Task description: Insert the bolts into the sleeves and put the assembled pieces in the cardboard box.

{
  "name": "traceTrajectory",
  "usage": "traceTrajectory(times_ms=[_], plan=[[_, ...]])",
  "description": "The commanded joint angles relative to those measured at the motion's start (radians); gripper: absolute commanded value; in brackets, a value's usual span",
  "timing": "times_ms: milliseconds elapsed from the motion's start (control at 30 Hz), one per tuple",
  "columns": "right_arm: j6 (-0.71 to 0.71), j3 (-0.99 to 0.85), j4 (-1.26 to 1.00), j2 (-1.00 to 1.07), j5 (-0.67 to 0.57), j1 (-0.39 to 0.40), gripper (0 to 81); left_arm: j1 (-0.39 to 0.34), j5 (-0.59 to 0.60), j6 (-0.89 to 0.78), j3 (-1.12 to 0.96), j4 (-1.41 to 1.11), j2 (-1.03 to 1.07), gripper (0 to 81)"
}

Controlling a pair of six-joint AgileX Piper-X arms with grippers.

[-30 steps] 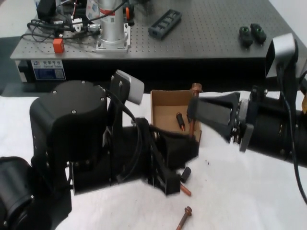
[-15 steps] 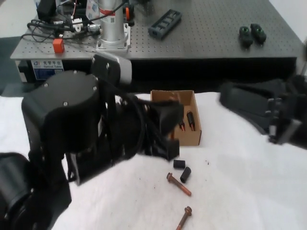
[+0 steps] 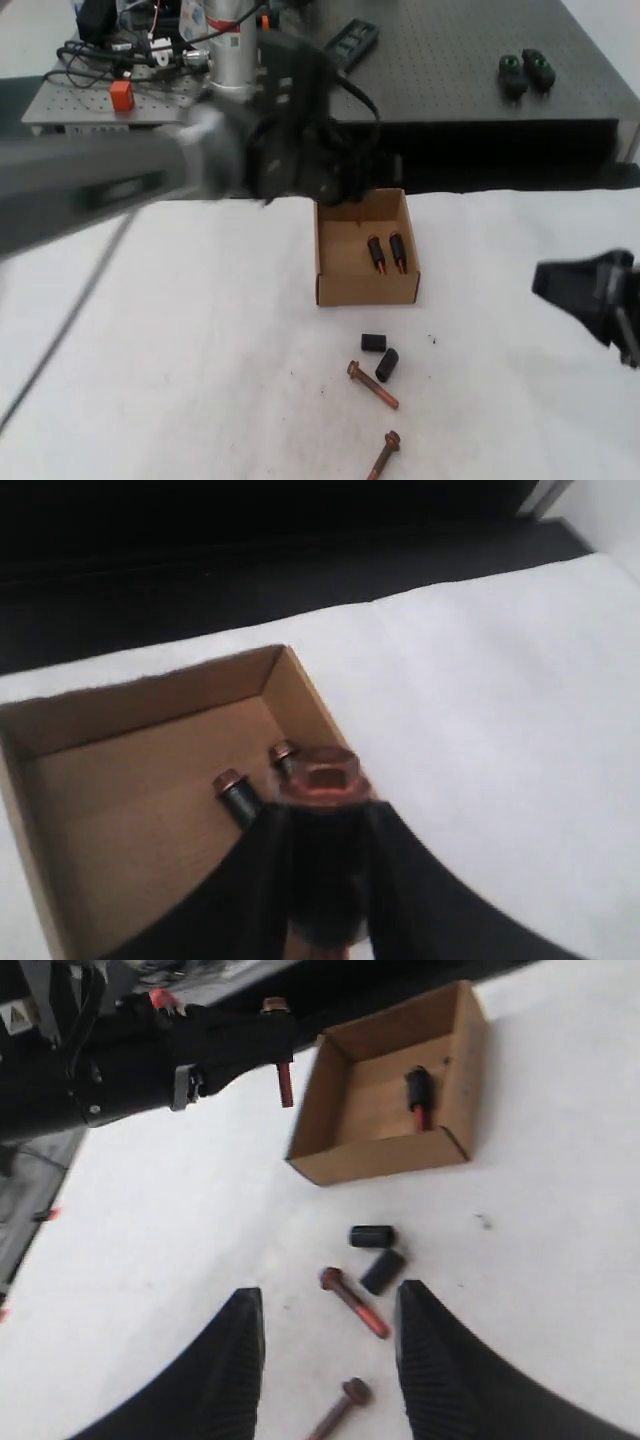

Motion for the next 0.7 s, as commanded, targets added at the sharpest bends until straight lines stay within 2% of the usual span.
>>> traceTrajectory(times_ms=[0,100,200,267,467,667], plan=[[-0.044,-0.001,0.107,-0.002,0.157,0.001,31.8,-0.002,-0.025,0.025,-0.196,0.144,0.13,0.6],[-0.077,-0.001,0.154,0.029,0.229,0.013,31.8,-0.001,-0.023,0.025,-0.344,0.253,0.242,0.6],[-0.077,-0.001,0.166,0.095,0.228,0.025,31.8,-0.001,-0.023,0.025,-0.415,0.3,0.304,0.5],[-0.077,-0.001,0.161,0.142,0.228,0.038,31.8,-0.001,-0.023,0.025,-0.427,0.312,0.322,4.8],[-0.077,-0.006,0.118,0.277,0.226,0.106,31.8,0.0,-0.023,0.025,-0.427,0.326,0.333,28.2],[-0.122,-0.088,0.107,0.433,0.241,0.19,31.8,0.0,-0.049,0.034,-0.429,0.375,0.258,29.3]])
